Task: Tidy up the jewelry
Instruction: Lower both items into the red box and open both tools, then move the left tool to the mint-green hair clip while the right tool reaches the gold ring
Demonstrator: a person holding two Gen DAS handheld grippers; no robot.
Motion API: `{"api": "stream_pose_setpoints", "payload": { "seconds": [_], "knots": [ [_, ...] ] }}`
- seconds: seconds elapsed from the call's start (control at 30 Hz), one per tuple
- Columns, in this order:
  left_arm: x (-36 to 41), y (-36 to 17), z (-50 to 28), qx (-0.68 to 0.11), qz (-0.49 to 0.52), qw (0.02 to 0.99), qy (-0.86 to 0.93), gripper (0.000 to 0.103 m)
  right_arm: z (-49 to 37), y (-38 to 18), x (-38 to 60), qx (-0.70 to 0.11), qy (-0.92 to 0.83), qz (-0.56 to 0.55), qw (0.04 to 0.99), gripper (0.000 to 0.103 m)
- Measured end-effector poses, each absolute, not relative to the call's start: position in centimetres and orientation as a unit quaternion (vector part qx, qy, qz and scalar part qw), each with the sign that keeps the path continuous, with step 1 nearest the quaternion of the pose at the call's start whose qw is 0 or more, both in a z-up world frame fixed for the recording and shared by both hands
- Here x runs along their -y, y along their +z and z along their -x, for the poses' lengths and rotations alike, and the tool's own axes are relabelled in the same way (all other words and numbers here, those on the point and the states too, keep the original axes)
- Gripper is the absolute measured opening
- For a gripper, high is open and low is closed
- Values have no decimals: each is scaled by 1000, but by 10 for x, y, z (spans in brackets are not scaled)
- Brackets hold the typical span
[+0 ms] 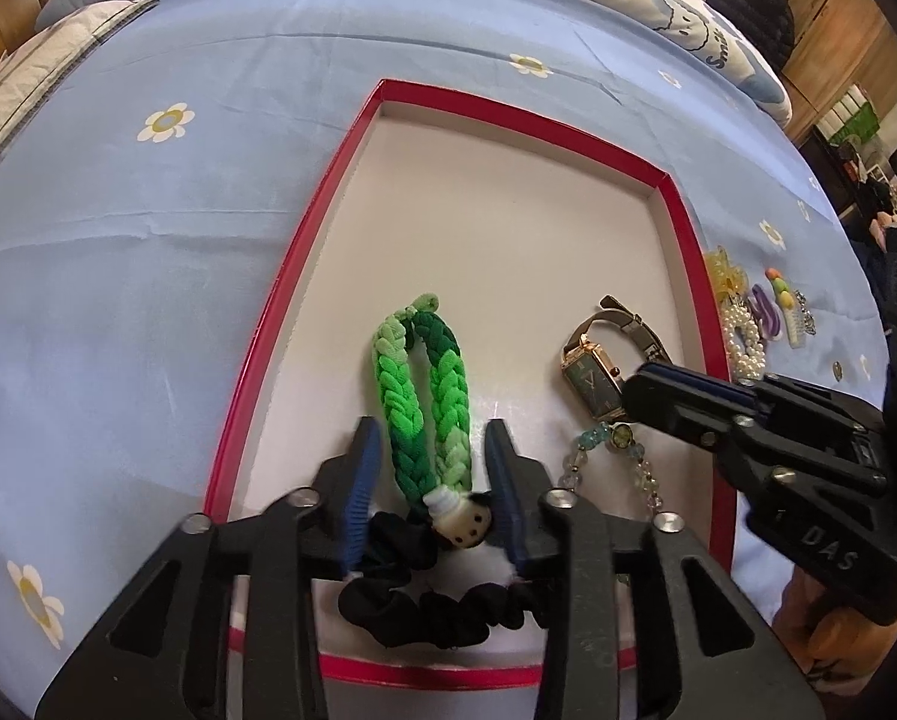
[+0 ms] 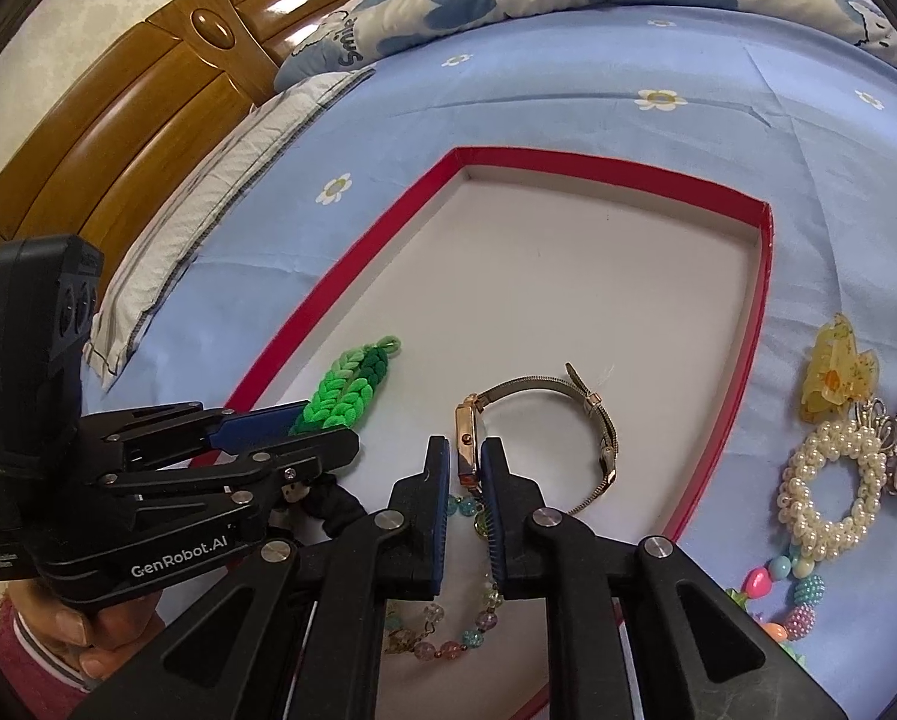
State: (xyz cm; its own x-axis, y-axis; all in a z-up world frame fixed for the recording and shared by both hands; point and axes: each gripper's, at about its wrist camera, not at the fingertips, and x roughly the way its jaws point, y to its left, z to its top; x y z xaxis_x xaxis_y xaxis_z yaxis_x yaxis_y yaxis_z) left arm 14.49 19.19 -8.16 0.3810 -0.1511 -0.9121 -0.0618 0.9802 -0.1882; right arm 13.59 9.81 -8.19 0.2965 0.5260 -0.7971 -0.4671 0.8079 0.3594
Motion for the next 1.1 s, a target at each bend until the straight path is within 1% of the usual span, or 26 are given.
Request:
{"api": "stream_pose_setpoints", "payload": {
  "seconds": [0.07,0.1,0.13,0.2,0.23,0.33,0.37,0.4,0.47,0.6,0.73,1.1],
  "knots": [
    [-192,-81,-144,-555,97,826,-28,39,-133,-76,-94,-502,308,-34,807,14],
    [-192,-80,-143,-555,97,825,-26,41,-131,-73,-91,-500,308,-38,809,15],
    [-193,-81,-142,-557,100,824,-24,46,-129,-70,-88,-497,308,-41,810,17],
    [-194,-80,-142,-556,102,824,-21,48,-124,-64,-79,-490,306,-48,815,24],
    [-194,-80,-141,-556,102,824,-19,48,-120,-61,-74,-486,303,-53,818,29],
    [-195,-74,-135,-553,107,826,-16,48,-109,-54,-54,-479,295,-72,824,30],
    [-194,-71,-133,-550,109,828,-16,48,-106,-52,-48,-478,291,-77,826,33],
    [-193,-68,-130,-547,110,830,-16,48,-100,-50,-39,-476,284,-86,828,37],
    [-191,-63,-125,-542,115,832,-16,48,-94,-49,-24,-474,275,-102,830,42],
    [-186,-51,-111,-532,131,836,-20,48,-79,-48,5,-472,252,-122,836,43],
    [-172,-43,-101,-527,141,838,-31,48,-64,-46,35,-471,227,-139,841,47],
    [-116,-36,-89,-528,118,838,-76,48,-28,-40,98,-455,172,-168,857,48]
  ]
}}
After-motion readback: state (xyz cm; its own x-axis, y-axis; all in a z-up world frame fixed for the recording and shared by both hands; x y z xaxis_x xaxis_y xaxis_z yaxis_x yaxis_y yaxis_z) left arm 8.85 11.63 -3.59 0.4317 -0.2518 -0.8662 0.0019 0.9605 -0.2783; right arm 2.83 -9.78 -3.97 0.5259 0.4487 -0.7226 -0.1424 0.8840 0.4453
